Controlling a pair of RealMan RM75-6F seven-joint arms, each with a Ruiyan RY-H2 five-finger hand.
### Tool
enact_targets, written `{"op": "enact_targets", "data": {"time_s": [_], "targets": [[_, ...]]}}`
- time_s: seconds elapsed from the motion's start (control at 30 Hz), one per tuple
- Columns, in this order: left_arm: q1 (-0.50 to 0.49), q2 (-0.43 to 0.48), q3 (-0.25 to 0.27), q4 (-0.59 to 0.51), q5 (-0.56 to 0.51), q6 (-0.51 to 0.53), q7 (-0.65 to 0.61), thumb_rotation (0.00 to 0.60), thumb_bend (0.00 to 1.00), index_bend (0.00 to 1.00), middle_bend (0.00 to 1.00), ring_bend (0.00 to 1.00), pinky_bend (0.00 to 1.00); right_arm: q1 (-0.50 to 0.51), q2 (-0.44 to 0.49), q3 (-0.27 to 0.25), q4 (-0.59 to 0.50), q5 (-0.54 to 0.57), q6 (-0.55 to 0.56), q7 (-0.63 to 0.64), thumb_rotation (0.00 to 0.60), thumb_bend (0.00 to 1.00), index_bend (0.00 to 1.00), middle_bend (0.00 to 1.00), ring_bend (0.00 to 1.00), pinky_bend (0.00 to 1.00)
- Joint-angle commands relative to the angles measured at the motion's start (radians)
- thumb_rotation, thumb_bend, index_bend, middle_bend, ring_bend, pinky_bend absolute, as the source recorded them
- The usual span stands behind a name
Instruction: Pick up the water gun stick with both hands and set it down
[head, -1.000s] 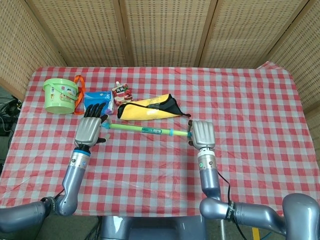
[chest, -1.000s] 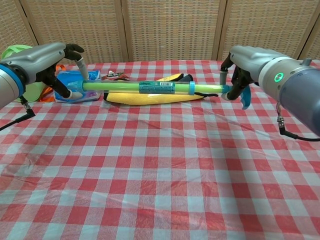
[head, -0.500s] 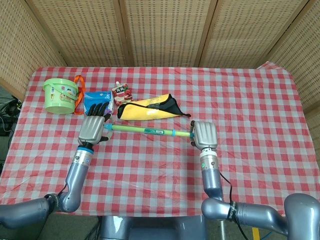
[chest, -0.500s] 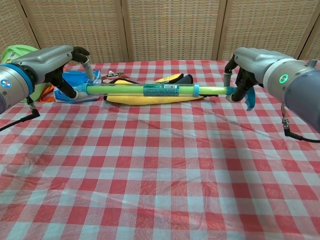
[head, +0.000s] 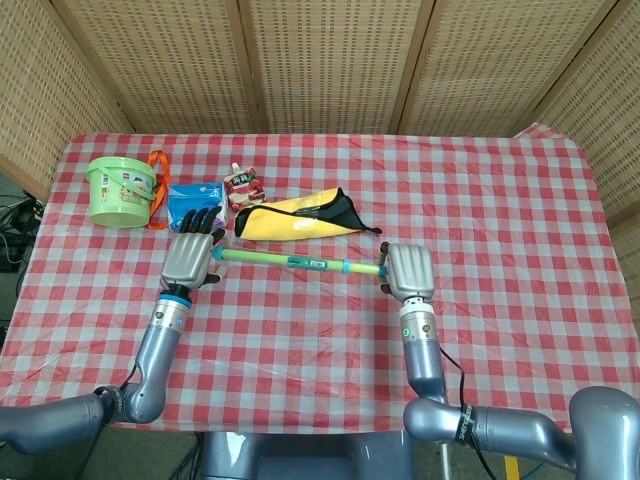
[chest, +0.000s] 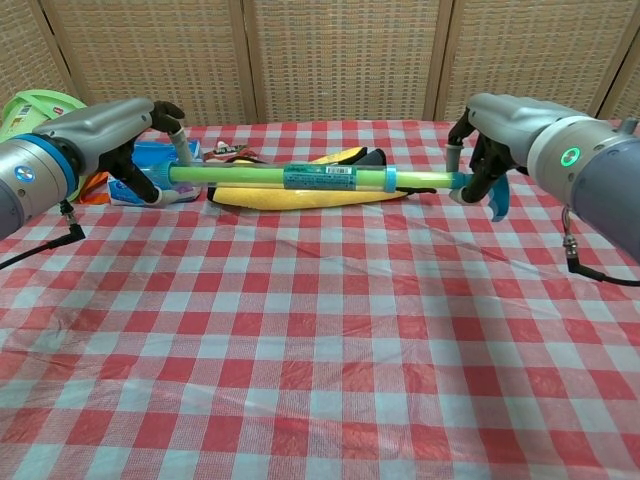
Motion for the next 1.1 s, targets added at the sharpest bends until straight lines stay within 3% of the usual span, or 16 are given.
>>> {"op": "enact_targets", "data": {"time_s": [0.03, 0.43, 1.1], "targets": [[0.000, -0.004, 0.001, 0.003, 0.005, 0.006, -0.007, 0.600, 0.33, 0.45, 0.00, 0.00, 0.00, 0.000, 0.001, -0.001, -0.001, 0.000, 0.001, 0.001, 0.600, 0.59, 0.81, 1.00, 1.00, 0.88], [0.005, -0.002, 0.005, -0.013, 0.003, 0.028, -0.004, 0.600, 0.43, 0.49, 0.00, 0.00, 0.00, -0.006, 0.010, -0.014, -0.002, -0.010, 0.006, 0.005, 0.600, 0.59, 0.81, 1.00, 1.00, 0.88], [0.064, 0.013, 0.054, -0.030, 0.028, 0.058, -0.053, 0.600, 0.44, 0.51, 0.00, 0.00, 0.00, -0.027, 0.042, -0.012, 0.027, -0.013, -0.008, 0.042, 0.600, 0.59, 0.81, 1.00, 1.00, 0.88]]}}
